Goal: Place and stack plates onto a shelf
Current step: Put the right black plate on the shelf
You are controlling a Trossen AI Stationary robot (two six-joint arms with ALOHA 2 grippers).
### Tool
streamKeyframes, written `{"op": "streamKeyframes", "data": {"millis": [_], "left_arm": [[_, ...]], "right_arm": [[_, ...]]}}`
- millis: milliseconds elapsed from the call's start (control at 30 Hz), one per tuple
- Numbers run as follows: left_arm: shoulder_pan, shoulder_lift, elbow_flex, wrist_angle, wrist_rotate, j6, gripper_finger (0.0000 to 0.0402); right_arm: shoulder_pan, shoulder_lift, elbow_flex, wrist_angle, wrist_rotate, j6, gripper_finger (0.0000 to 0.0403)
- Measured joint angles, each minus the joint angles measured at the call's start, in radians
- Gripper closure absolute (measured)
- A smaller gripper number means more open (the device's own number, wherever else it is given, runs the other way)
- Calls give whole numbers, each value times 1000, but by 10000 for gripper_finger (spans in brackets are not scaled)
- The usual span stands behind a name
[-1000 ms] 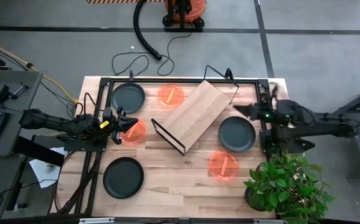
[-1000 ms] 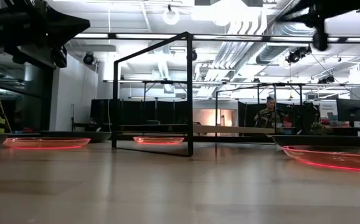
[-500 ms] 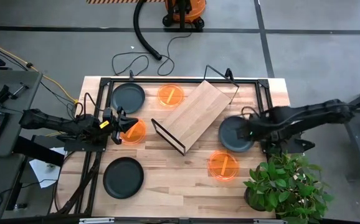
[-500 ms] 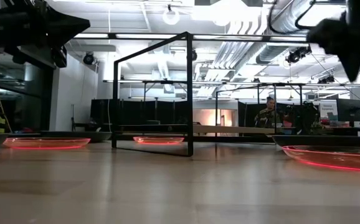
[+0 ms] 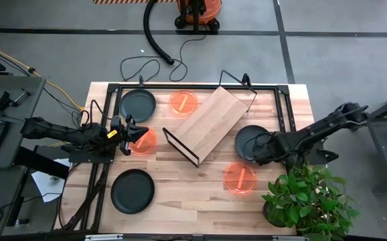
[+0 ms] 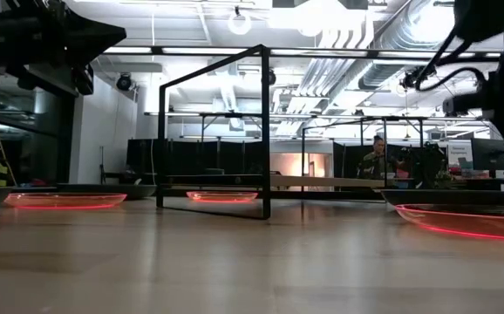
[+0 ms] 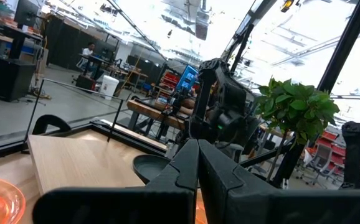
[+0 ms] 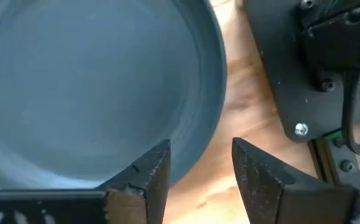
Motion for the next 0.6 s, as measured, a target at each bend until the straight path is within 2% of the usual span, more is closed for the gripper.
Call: {"op": "streamKeyframes", "data": {"millis": [167, 267, 400, 600], "left_arm": [[0, 0, 0, -2, 0, 0, 401], [0, 0, 0, -2, 0, 0, 401], [0, 0, 0, -6, 0, 0, 401], [0, 0, 0, -24, 0, 0, 401]], "right_arm": [[-24, 34, -68, 189, -5, -1, 262], [-30, 50, -110, 230, -12, 1, 265], [-30, 55, -106, 207, -19, 3, 265], [-23, 54, 14, 52, -6, -33, 265]]}}
